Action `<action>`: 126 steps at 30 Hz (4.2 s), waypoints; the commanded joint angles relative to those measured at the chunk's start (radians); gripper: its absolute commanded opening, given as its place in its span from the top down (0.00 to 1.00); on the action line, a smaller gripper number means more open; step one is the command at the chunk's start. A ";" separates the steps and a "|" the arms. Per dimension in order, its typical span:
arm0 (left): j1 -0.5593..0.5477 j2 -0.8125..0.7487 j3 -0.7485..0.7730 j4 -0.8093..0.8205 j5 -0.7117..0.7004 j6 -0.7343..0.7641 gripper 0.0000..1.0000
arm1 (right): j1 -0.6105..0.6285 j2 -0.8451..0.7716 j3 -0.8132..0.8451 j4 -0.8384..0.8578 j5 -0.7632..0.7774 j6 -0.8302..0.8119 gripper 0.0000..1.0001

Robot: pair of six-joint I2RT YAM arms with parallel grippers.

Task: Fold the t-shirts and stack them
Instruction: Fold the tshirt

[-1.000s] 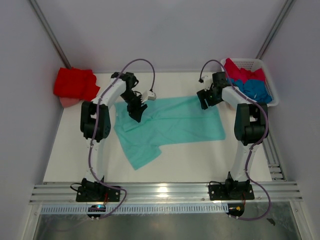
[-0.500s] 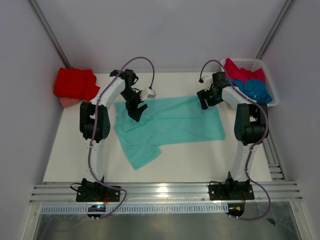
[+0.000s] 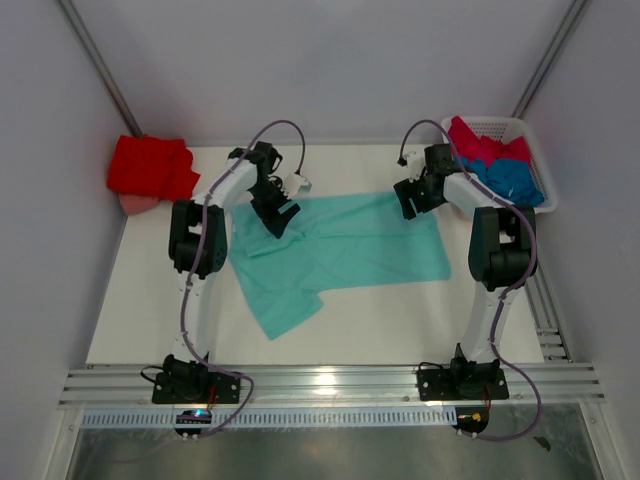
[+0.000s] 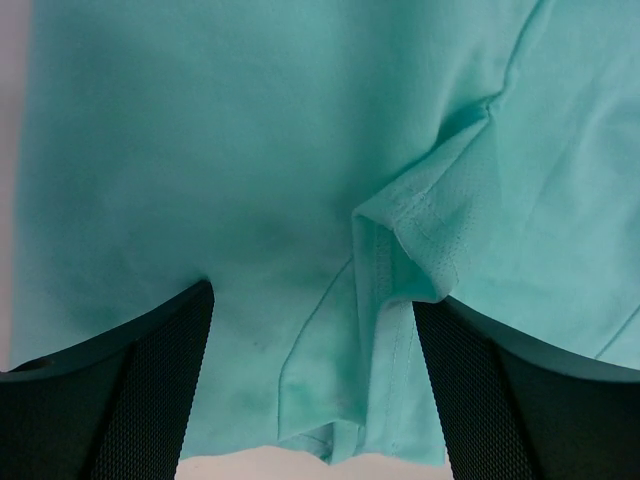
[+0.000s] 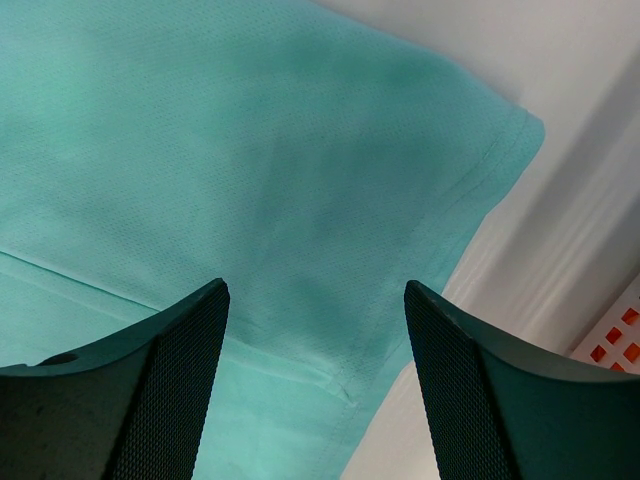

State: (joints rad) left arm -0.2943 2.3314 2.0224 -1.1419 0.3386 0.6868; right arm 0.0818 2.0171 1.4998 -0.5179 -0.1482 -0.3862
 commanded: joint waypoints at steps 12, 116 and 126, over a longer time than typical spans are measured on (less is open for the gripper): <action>0.003 -0.072 0.064 0.080 -0.062 -0.020 0.16 | -0.001 -0.023 0.023 0.009 -0.001 0.001 0.25; -0.144 -0.079 -0.079 0.185 -0.208 -0.190 0.16 | 0.024 -0.044 -0.024 0.004 -0.028 -0.003 0.26; -0.146 -0.125 -0.114 0.146 -0.174 -0.194 0.17 | 0.022 -0.029 -0.012 0.004 -0.036 0.000 0.26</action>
State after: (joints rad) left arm -0.4381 2.2852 1.9175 -0.9733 0.1429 0.4831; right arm 0.1032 2.0068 1.4563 -0.5312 -0.1761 -0.3897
